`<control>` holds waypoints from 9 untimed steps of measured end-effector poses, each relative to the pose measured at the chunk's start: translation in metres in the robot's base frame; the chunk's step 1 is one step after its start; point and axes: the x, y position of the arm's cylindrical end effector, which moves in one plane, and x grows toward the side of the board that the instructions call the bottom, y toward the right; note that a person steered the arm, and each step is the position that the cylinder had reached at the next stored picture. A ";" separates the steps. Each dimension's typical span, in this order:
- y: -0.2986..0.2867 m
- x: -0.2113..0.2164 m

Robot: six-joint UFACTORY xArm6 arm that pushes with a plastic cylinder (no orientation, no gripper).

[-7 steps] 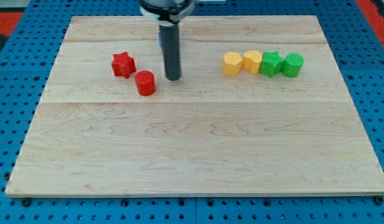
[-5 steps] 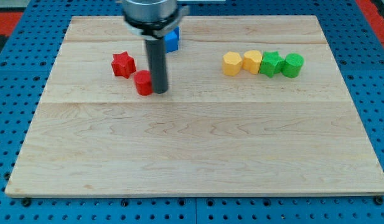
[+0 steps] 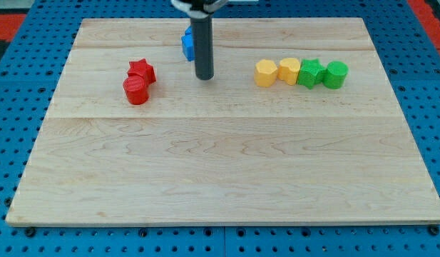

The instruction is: Separate the yellow heart and the yellow hexagon

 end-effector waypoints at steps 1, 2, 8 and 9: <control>0.022 -0.041; 0.076 -0.056; 0.131 0.038; 0.131 0.036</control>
